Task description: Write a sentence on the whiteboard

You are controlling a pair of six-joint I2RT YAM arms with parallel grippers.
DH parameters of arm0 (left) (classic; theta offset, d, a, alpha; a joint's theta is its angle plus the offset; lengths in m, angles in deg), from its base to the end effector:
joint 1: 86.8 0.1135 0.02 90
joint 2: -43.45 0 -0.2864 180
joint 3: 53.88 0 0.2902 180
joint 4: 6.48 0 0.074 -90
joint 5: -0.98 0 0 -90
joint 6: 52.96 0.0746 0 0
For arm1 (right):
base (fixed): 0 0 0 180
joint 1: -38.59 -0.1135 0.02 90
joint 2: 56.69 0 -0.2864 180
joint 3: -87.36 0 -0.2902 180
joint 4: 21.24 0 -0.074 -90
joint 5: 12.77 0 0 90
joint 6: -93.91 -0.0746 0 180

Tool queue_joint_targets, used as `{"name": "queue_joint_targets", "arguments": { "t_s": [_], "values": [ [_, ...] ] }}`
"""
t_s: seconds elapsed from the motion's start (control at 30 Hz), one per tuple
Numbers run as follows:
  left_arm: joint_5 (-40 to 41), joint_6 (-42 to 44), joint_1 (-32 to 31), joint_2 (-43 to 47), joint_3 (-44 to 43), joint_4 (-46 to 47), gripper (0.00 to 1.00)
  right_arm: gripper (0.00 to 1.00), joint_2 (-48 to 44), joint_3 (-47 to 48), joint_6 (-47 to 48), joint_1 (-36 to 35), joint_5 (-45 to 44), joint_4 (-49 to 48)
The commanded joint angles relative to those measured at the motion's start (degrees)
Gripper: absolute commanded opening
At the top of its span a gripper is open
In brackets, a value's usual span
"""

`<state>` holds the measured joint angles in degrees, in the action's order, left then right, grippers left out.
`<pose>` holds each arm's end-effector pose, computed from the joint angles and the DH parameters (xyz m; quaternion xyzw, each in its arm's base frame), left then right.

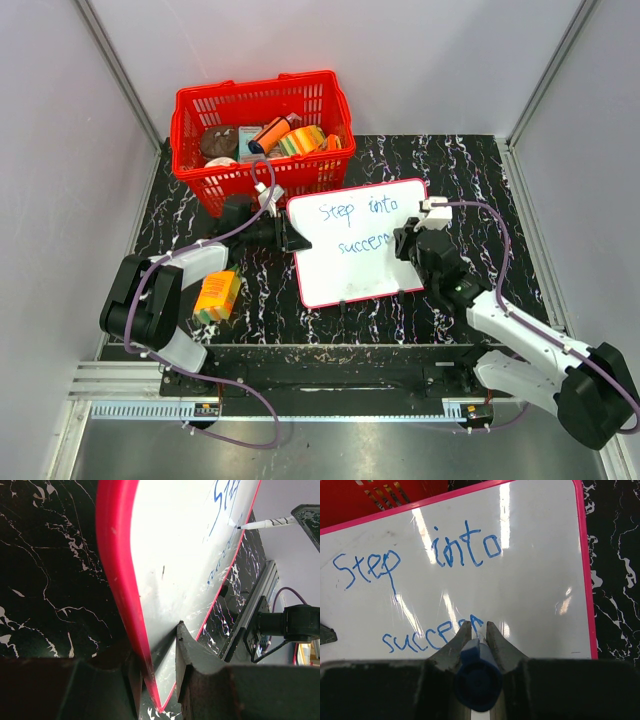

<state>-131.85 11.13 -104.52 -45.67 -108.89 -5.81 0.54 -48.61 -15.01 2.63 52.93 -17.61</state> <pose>0.3306 -0.1589 0.1662 0.1140 0.8301 -0.4624 0.2900 0.2474 0.1416 0.2469 0.0078 0.7949 0.1185 0.5950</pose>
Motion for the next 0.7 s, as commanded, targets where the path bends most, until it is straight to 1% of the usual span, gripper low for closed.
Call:
{"name": "queue_joint_targets", "arguments": {
  "t_s": [0.0,0.27,0.67],
  "values": [
    [13.8,9.9,-1.4,-3.2,1.0,-5.2,0.00,0.00,-1.0,-1.1,-0.6,0.5,-1.3,2.8],
    [13.9,9.9,-1.4,-3.2,1.0,-5.2,0.00,0.00,-1.4,-1.8,-0.9,0.5,-0.9,3.4],
    [14.0,9.9,-1.4,-3.2,1.0,-5.2,0.00,0.00,-0.6,-2.5,-2.4,0.5,3.4,1.4]
  ]
}}
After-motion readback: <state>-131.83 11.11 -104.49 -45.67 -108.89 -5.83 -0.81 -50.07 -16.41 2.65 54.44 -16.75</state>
